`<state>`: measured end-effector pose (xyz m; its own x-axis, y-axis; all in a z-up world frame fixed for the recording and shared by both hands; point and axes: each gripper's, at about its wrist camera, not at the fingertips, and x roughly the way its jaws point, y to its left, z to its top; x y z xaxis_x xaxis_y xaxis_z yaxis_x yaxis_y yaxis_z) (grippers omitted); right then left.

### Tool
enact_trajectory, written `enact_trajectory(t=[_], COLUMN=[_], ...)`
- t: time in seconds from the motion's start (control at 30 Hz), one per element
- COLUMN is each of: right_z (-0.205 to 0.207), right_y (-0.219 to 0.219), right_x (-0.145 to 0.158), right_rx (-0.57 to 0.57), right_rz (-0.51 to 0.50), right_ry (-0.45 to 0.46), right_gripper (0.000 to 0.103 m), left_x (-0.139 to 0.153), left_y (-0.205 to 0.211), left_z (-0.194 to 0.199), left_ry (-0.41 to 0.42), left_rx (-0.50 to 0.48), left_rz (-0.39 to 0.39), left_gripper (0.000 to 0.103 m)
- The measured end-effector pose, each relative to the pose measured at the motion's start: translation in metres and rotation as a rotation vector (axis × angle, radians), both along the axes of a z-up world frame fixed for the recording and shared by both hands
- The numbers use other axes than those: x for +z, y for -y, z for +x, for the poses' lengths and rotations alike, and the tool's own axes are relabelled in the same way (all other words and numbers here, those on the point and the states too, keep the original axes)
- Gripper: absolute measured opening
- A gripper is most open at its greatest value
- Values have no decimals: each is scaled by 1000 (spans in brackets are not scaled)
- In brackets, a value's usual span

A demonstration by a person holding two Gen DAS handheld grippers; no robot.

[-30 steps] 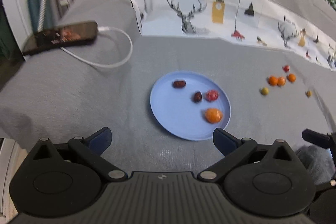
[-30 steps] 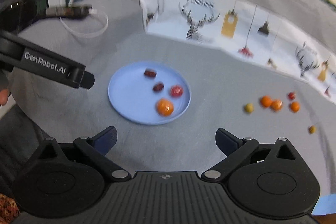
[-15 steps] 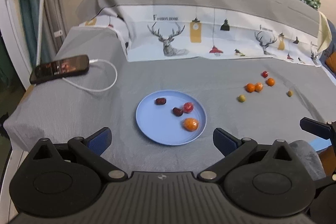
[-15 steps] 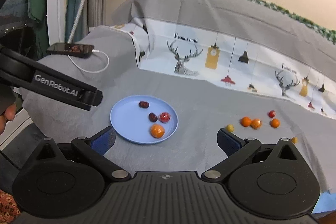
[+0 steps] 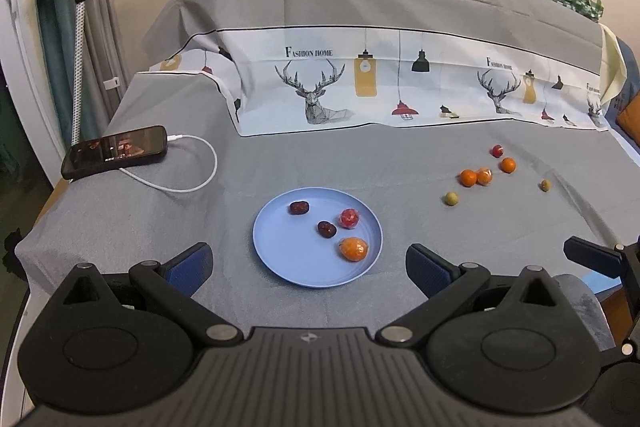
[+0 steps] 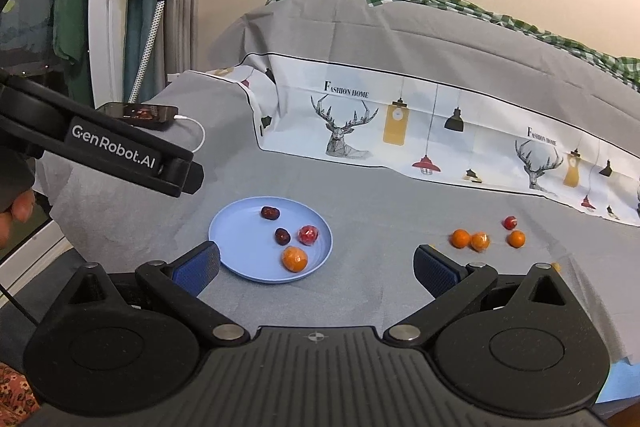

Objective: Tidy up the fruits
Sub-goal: 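Lift both grippers away from the plate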

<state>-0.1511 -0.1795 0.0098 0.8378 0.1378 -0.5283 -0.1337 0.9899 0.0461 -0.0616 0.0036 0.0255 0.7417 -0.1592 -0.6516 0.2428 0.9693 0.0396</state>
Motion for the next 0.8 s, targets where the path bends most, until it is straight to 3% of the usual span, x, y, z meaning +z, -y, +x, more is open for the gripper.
enact_trajectory(t=[0.47, 0.8], right_z=[24, 48], right_y=[20, 57], right_x=[-21, -44], right_rx=[-19, -207], right_rz=[83, 163], right_ry=[-75, -131], right_gripper=[102, 102], left_x=[-15, -26], left_y=[13, 35], left_z=[28, 59], left_ry=[-55, -113], left_rx=[35, 39], left_rz=[51, 69], left_gripper=[103, 103])
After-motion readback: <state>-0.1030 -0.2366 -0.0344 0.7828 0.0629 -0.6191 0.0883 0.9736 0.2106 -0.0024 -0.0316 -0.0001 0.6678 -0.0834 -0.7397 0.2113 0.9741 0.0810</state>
